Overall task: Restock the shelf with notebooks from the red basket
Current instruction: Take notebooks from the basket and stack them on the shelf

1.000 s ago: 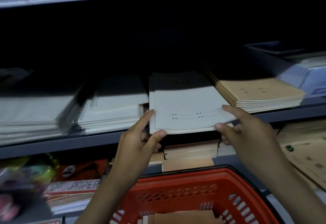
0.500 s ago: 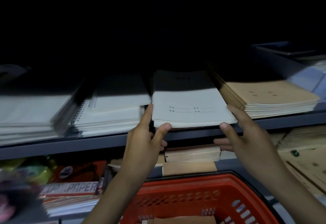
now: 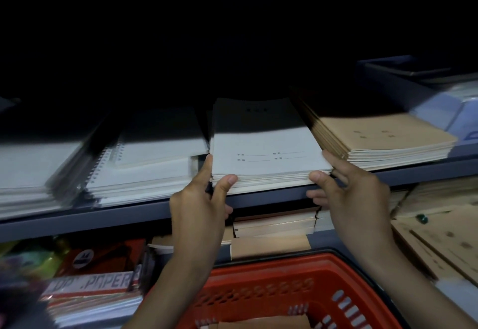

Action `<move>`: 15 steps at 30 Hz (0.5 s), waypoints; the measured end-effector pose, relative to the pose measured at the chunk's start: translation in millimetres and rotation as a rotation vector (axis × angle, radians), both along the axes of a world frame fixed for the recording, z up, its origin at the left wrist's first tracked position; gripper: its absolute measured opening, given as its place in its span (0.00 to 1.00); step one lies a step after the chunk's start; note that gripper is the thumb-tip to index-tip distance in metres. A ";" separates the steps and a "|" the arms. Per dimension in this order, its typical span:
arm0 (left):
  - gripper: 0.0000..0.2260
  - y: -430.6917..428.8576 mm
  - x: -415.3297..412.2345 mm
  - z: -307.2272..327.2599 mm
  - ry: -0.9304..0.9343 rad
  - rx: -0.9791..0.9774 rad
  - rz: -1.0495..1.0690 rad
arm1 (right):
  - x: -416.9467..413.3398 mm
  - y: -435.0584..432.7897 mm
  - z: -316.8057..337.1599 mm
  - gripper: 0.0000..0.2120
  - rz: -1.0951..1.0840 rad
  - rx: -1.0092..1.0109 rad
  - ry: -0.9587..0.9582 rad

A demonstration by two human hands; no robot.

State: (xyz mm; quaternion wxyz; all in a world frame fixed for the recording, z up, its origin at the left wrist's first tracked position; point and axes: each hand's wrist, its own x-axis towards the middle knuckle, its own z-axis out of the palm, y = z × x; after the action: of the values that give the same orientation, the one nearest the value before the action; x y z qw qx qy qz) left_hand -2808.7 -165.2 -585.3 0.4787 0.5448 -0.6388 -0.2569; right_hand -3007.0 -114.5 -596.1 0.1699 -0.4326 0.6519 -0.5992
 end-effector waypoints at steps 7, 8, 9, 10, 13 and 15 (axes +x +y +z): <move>0.26 9.7 -1.4 -3.6 0.008 0.021 -0.080 | 11.3 12.0 7.5 0.26 0.037 0.067 0.081; 0.27 15.5 -1.2 -5.8 0.014 0.014 -0.079 | 16.0 17.6 7.6 0.28 0.035 0.070 0.121; 0.27 23.0 -0.2 -11.0 0.022 -0.006 -0.068 | 20.7 24.8 6.1 0.28 0.027 0.076 0.175; 0.27 32.5 0.7 -16.7 0.025 -0.037 -0.053 | 26.1 32.6 3.6 0.28 0.014 0.084 0.228; 0.22 59.4 1.7 -39.3 -0.028 -0.161 -0.055 | 40.6 51.8 -6.6 0.27 -0.023 0.068 0.309; 0.18 70.1 5.9 -63.6 -0.132 -0.228 -0.120 | 49.8 61.5 -14.5 0.26 -0.034 0.041 0.388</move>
State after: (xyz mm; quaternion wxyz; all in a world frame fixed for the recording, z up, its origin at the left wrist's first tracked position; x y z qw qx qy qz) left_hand -2802.8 -95.1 -648.9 0.4781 0.4636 -0.7253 -0.1744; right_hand -2957.1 -53.1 -610.6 0.0394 -0.5254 0.6917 -0.4940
